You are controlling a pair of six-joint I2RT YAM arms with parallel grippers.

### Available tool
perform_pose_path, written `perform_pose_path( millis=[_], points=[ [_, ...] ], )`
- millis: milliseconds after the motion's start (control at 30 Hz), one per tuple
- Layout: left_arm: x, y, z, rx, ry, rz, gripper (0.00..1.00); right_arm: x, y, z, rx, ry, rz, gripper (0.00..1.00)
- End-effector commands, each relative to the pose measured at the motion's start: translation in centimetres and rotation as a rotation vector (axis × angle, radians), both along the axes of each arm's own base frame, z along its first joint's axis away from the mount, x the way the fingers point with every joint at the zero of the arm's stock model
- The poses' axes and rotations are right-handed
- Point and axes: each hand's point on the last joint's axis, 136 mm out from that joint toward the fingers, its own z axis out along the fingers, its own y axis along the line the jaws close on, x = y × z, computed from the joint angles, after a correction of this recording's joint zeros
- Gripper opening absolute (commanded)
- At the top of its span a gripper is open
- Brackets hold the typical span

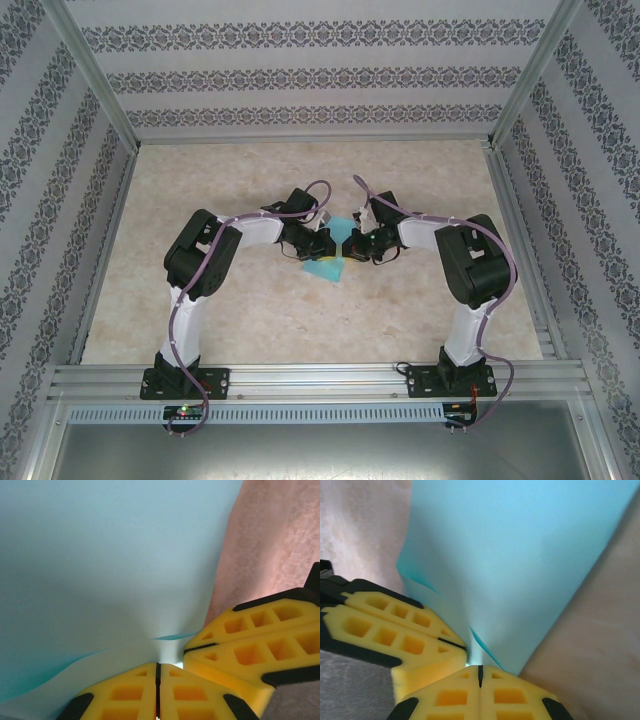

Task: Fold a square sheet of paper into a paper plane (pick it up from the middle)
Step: Fold the triangle a second time at the center of the table.

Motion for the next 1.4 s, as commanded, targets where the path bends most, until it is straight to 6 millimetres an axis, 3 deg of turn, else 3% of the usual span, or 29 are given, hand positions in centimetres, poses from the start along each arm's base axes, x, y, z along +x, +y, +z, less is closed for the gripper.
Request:
perform_pose_path(
  millis=[0, 433, 633, 900, 1367],
  points=[
    [-1.3, 0.8, -0.6, 0.044, 0.018, -0.015, 0.10, 0.2, -0.2, -0.9, -0.057, -0.010, 0.021, 0.03],
    [-1.4, 0.0, 2.5, -0.030, -0.034, -0.035, 0.11, -0.7, -1.6, -2.8, -0.168, 0.017, 0.043, 0.03],
    [-2.0, -0.3, 3.0, -0.049, -0.043, -0.051, 0.11, -0.9, -1.3, -3.0, -0.166, 0.020, 0.054, 0.03],
    [-2.9, -0.3, 1.2, -0.016, -0.016, -0.081, 0.11, -0.9, -1.2, -3.0, -0.163, 0.018, 0.058, 0.03],
    [-2.4, 1.0, -1.6, 0.111, -0.017, -0.075, 0.11, -0.5, -0.7, -2.3, -0.146, 0.000, 0.065, 0.03]
  ],
)
